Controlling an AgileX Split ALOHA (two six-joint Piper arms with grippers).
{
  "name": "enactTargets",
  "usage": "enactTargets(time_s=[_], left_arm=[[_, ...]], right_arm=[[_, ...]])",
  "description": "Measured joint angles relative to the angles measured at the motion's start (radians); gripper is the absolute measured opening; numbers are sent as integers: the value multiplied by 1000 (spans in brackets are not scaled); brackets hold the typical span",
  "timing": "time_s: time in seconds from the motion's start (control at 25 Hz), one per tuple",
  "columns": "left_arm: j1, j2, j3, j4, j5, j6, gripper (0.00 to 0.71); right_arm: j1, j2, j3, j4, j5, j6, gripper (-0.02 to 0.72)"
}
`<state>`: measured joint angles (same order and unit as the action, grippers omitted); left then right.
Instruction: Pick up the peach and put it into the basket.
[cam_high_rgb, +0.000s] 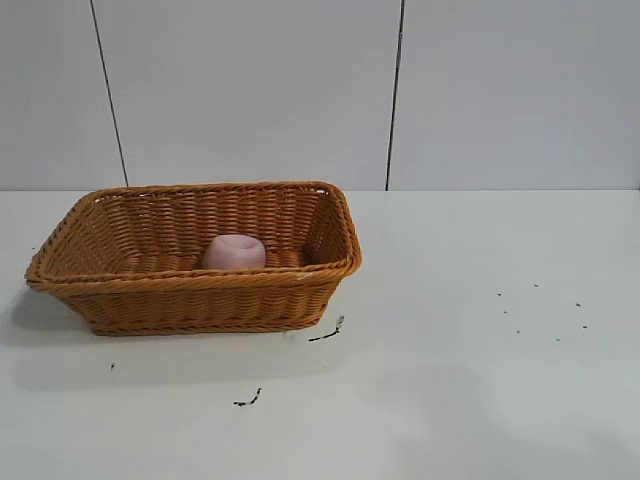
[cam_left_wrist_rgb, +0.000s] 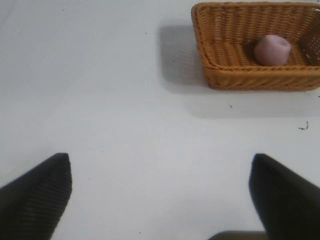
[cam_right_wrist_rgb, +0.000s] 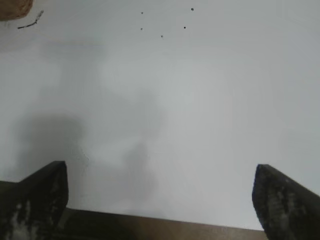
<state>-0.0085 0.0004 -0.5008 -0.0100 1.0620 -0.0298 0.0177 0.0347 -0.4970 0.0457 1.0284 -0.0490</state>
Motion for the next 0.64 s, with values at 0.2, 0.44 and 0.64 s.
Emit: enactTargets(time_s=[0.2,0.44,0.64], left_arm=[[0,0,0,0,0,0,693],[0,0,0,0,0,0,693],[0,0,0,0,0,0,693]], right_arm=[[0,-39,0,-1,0,0,696],[0,-39,0,-1,0,0,696],[0,-39,0,-1,0,0,696]])
